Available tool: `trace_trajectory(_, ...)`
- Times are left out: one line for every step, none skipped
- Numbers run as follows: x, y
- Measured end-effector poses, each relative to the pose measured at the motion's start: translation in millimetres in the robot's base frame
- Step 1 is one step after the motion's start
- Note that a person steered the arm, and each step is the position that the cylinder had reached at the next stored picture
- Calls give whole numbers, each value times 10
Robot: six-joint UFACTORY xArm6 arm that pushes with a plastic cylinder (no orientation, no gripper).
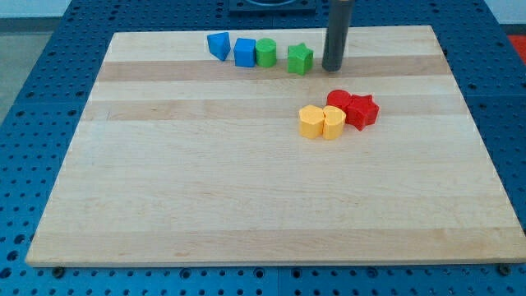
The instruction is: Move the blue triangle towards the top left side of the board
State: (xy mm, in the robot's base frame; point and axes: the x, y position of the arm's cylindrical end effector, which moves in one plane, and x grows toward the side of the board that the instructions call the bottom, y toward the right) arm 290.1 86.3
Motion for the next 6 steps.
trace_trajectory(-140, -248)
trace_trajectory(-354, -529)
trace_trajectory(-529, -846)
trace_trajectory(-675, -1189)
trace_trajectory(-655, -1707)
trace_trajectory(-595, -2279)
